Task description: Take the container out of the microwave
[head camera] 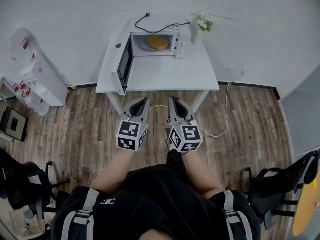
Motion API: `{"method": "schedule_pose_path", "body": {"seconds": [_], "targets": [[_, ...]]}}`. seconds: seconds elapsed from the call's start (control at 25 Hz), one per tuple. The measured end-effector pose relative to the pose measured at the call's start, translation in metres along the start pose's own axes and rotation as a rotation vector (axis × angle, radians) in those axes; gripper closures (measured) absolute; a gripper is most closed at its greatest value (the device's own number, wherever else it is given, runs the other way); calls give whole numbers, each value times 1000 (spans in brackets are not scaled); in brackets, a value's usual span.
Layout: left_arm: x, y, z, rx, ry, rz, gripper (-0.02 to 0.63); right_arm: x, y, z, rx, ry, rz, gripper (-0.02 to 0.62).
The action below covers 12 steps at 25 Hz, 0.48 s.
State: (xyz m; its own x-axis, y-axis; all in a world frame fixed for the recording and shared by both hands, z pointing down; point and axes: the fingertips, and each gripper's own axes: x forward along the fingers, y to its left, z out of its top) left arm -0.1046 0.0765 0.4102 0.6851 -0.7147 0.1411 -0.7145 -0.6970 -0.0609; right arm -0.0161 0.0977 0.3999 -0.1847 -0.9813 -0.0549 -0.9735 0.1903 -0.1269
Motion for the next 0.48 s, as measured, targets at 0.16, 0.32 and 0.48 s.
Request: {"method": "schedule_pose_path", "body": {"seconds": [0.16, 0.32, 0.48], "targets": [[12, 15, 0, -3, -2, 12, 595, 19, -6, -1, -3, -5, 8, 595], [41, 29, 1, -4, -8, 25, 597, 49, -22, -3, -1, -13, 27, 595], [80, 45, 1, -3, -4, 34, 595, 88, -44, -7, 11, -13, 45, 595]]}}
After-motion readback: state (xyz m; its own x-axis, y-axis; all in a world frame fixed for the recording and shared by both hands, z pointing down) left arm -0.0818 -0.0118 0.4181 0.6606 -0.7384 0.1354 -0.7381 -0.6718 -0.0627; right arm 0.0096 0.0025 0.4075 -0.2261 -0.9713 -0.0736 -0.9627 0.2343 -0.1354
